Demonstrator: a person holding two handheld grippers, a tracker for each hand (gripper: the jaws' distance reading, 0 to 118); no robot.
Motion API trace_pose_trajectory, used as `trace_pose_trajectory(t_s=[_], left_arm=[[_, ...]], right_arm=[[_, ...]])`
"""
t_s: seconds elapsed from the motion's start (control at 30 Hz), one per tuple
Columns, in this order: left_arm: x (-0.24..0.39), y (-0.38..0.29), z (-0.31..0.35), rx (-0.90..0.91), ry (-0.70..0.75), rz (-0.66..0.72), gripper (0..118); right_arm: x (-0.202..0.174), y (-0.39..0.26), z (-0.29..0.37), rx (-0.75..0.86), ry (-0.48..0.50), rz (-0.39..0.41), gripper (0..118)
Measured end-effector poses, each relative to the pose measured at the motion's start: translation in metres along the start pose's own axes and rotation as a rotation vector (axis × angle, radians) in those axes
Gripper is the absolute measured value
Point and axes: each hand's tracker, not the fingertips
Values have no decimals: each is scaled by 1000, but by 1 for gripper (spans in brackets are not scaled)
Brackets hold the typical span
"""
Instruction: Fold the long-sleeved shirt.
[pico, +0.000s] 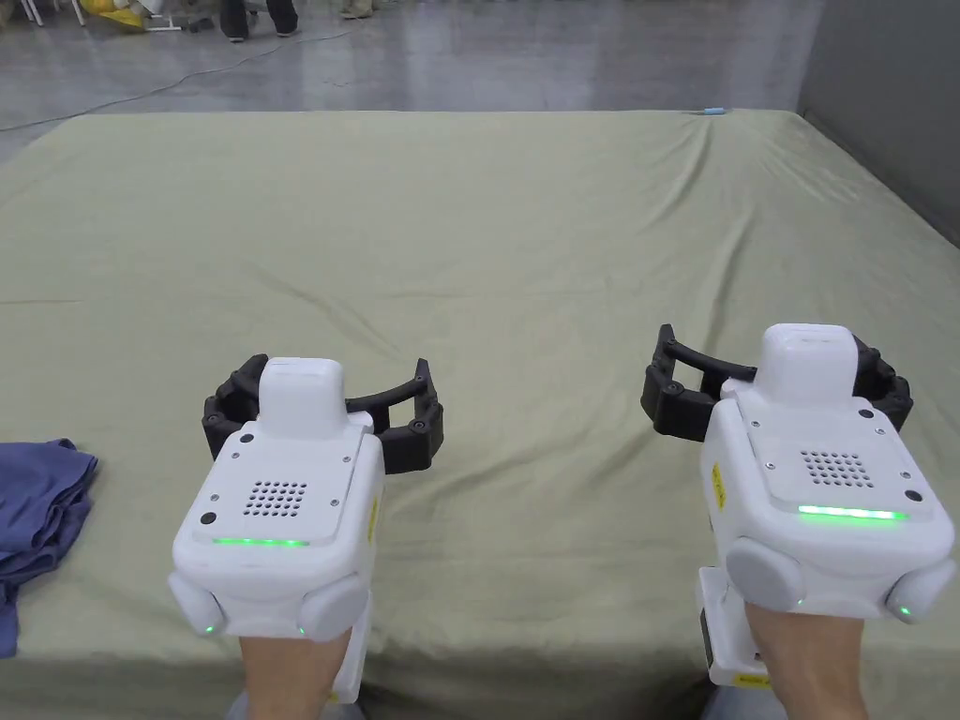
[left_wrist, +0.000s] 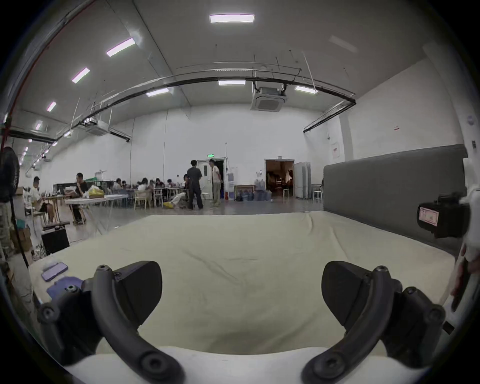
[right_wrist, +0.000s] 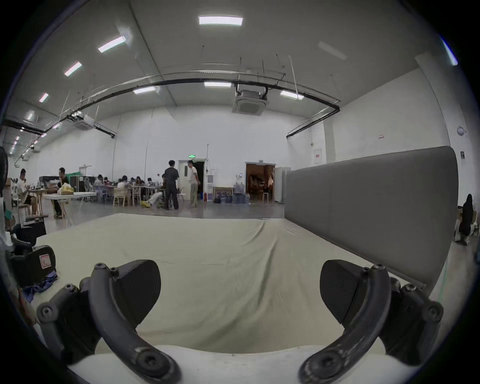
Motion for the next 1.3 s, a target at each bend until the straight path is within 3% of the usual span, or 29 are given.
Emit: trace_pose_trajectory(t_s=[1.3], left_arm=[[10,4,4,6,-51,-41,117]], right_arm=[[-9,2,1,-4,7,48,118]])
